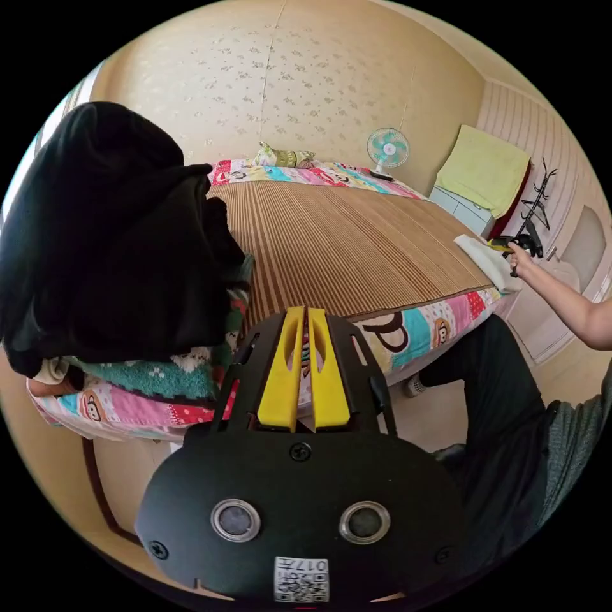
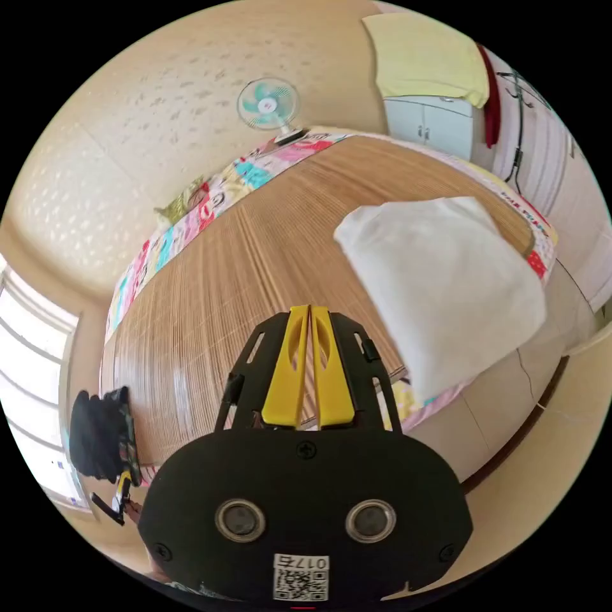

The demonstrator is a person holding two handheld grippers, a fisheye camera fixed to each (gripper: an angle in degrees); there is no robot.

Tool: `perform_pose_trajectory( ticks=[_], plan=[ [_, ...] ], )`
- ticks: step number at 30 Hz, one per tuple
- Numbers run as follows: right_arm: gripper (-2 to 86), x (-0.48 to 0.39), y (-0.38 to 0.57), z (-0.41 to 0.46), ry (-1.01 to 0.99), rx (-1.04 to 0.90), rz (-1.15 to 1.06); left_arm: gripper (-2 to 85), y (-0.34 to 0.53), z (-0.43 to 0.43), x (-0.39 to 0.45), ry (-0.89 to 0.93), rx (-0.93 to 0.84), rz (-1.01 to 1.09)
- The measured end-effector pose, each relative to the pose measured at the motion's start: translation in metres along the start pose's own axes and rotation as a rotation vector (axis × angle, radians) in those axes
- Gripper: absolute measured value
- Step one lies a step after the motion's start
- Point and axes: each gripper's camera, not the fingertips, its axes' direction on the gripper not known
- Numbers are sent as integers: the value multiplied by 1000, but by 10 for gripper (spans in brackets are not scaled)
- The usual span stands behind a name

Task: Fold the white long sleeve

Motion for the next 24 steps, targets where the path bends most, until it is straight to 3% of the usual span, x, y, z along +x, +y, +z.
perform_pose_trajectory(
  ticks=[4, 8, 10, 14, 16, 21, 24],
  plan=[
    [67, 42, -22, -5, 115, -19, 121, -10, -2, 48, -22, 175, 83, -94],
    [66, 53, -8, 56, 106, -242, 119, -10, 10, 95, -26, 93, 95, -174],
    [46, 45, 8, 63, 126, -206, 104, -10, 25, 107, -24, 81, 125, -186],
    [22, 32, 41, 64, -155, -179, 208, -10, 30, 115, -37, 133, 113, -167],
    [18, 9, 60, 73, -245, -218, 140, -10, 37, 119, -46, 164, 138, -174],
    [15, -123, 174, 98, -291, -368, -279, -10, 40, 130, -51, 156, 151, -198],
    [15, -163, 255, 94, -405, -351, -281, -10, 42, 136, -53, 160, 158, -195]
  ],
)
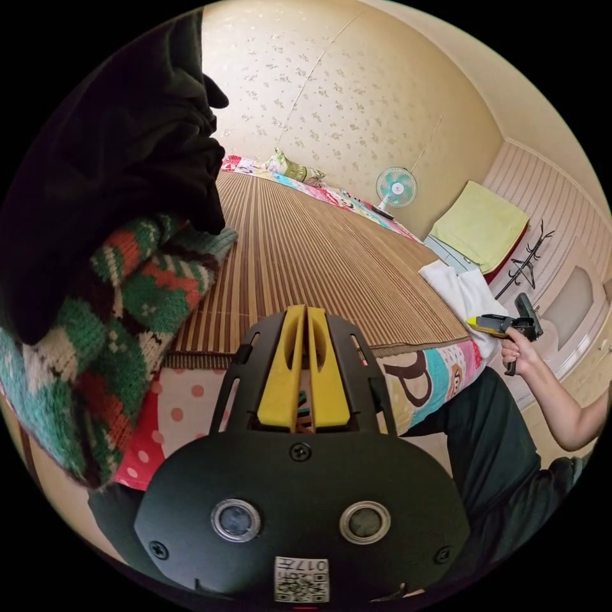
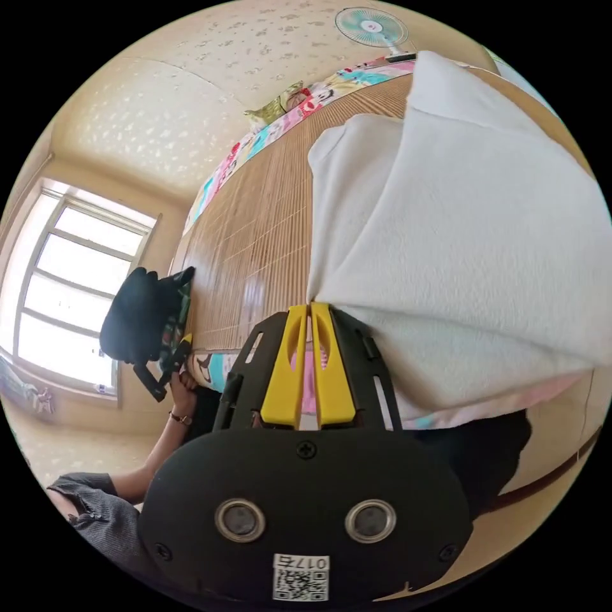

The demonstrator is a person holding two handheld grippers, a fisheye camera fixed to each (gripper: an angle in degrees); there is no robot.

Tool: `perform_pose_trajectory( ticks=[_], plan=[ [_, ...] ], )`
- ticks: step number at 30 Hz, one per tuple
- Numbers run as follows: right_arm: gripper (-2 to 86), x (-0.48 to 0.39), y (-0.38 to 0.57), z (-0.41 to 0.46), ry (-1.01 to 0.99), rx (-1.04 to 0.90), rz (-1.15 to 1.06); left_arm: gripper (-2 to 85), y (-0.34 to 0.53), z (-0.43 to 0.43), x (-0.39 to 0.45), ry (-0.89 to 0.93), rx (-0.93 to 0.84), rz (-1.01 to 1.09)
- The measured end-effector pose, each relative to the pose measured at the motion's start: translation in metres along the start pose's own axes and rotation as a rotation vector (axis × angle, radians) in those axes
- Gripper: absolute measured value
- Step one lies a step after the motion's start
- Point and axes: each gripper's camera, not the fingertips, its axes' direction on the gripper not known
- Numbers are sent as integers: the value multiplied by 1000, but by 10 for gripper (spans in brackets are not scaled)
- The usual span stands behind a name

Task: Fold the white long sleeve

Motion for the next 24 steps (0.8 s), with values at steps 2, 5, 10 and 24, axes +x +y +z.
perform_pose_trajectory(
  ticks=[2, 5, 10, 24],
  plan=[
    [15, -33, 34, 15, 41, 26, -91, -10, 1, 4, -2, 0, 3, -1],
    [14, -85, 79, 33, 340, 44, -241, -10, 2, 10, -4, 3, 13, 5],
    [14, -114, 98, -31, 389, 292, -326, -10, 3, 24, -7, 10, 28, 17],
    [23, -31, 88, -54, 59, 170, -200, -10, -13, 67, -9, 15, 42, -4]
  ],
)
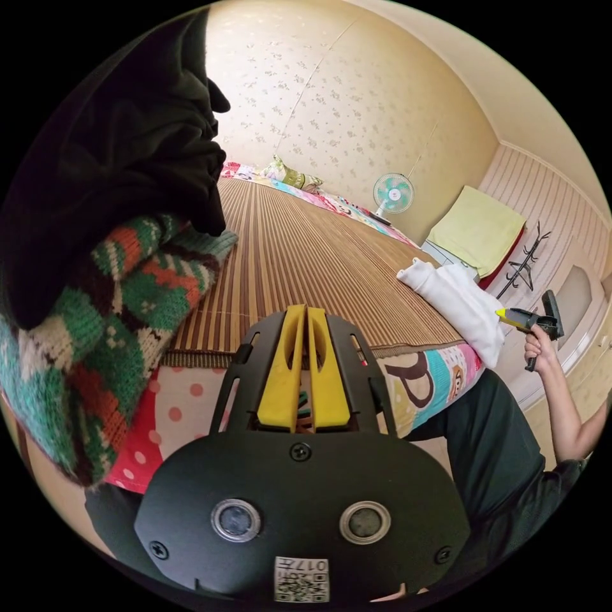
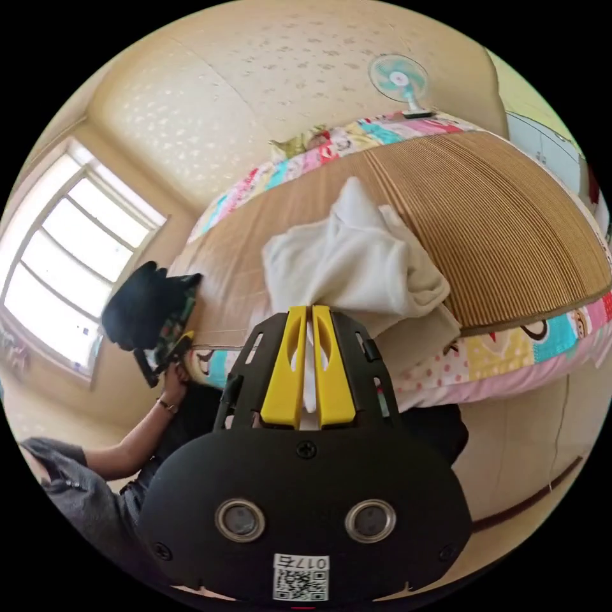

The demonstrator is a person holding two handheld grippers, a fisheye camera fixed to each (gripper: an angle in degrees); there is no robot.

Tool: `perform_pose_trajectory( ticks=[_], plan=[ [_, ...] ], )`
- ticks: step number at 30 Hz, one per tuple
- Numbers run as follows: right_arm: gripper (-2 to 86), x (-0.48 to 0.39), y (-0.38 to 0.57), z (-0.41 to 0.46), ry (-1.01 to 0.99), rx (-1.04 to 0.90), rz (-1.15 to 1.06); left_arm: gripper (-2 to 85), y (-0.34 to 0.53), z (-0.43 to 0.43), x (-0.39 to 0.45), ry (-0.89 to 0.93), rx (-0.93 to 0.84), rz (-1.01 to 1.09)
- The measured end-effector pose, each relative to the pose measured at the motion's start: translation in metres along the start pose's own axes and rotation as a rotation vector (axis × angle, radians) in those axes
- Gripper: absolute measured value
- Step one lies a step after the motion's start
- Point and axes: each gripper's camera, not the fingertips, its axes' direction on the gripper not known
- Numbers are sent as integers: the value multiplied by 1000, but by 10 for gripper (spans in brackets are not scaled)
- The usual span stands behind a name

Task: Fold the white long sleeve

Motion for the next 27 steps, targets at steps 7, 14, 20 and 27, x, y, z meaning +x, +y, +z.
perform_pose_trajectory(
  ticks=[7, 14, 20, 27],
  plan=[
    [9, -111, 67, 77, -309, -447, -376, -10, -14, 24, -2, 4, 3, -7],
    [31, -117, 66, 46, -398, -221, -385, -9, -28, 44, -10, 13, 16, -18],
    [71, -112, 53, 91, -56, -234, -397, 3, -49, 57, -23, 36, 4, -28],
    [62, -85, 83, 171, 124, -405, -308, 62, -98, 81, -15, 374, -167, 19]
  ],
)
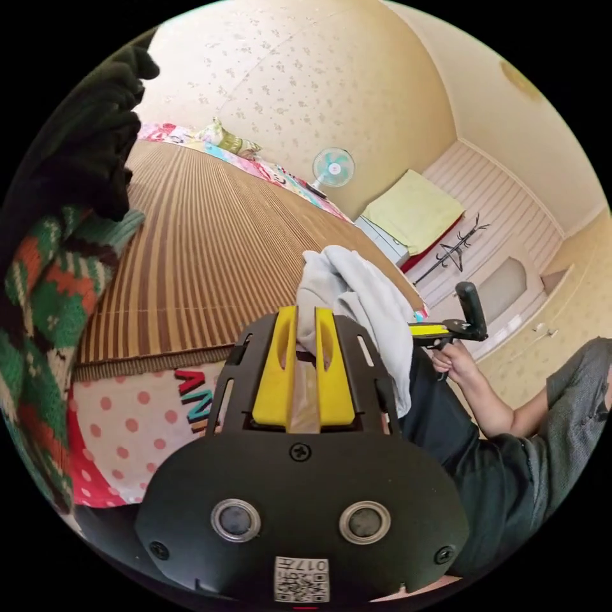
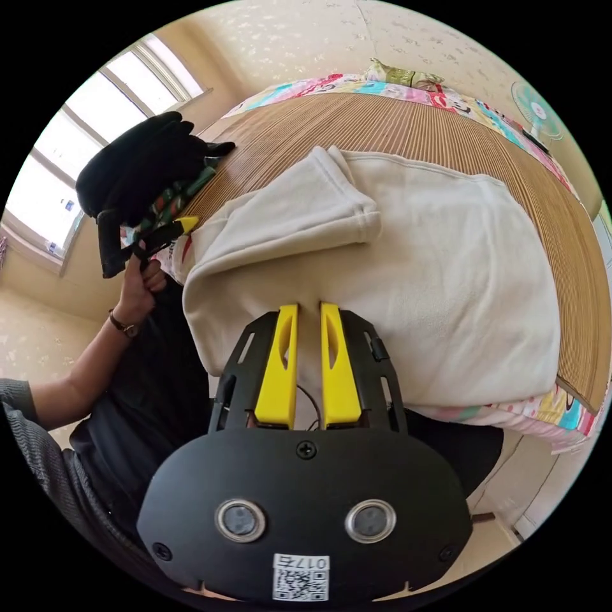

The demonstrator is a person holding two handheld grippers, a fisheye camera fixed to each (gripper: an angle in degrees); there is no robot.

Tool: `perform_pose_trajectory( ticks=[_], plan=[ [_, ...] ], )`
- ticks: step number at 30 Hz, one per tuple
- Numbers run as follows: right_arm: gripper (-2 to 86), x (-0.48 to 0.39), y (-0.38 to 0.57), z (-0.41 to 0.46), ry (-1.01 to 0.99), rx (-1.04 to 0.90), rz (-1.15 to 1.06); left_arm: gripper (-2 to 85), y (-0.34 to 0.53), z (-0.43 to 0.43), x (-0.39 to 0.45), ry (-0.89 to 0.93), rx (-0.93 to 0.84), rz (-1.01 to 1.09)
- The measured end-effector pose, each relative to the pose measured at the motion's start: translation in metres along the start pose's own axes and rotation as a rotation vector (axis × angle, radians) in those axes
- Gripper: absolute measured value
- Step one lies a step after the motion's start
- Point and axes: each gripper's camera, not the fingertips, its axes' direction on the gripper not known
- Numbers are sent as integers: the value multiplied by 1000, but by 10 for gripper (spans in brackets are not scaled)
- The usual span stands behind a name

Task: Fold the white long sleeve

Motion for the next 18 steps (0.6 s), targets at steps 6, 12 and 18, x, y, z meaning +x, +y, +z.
perform_pose_trajectory(
  ticks=[6, 12, 18],
  plan=[
    [46, 16, 6, -2, -15, 13, 25, 138, -76, 14, -58, 118, -154, -256],
    [28, 45, 11, -15, -78, -6, 13, 70, -101, 59, -130, 368, -425, -385],
    [19, 85, 41, -49, -301, 10, -106, 48, -91, 38, -128, 1138, -304, -154]
  ],
)
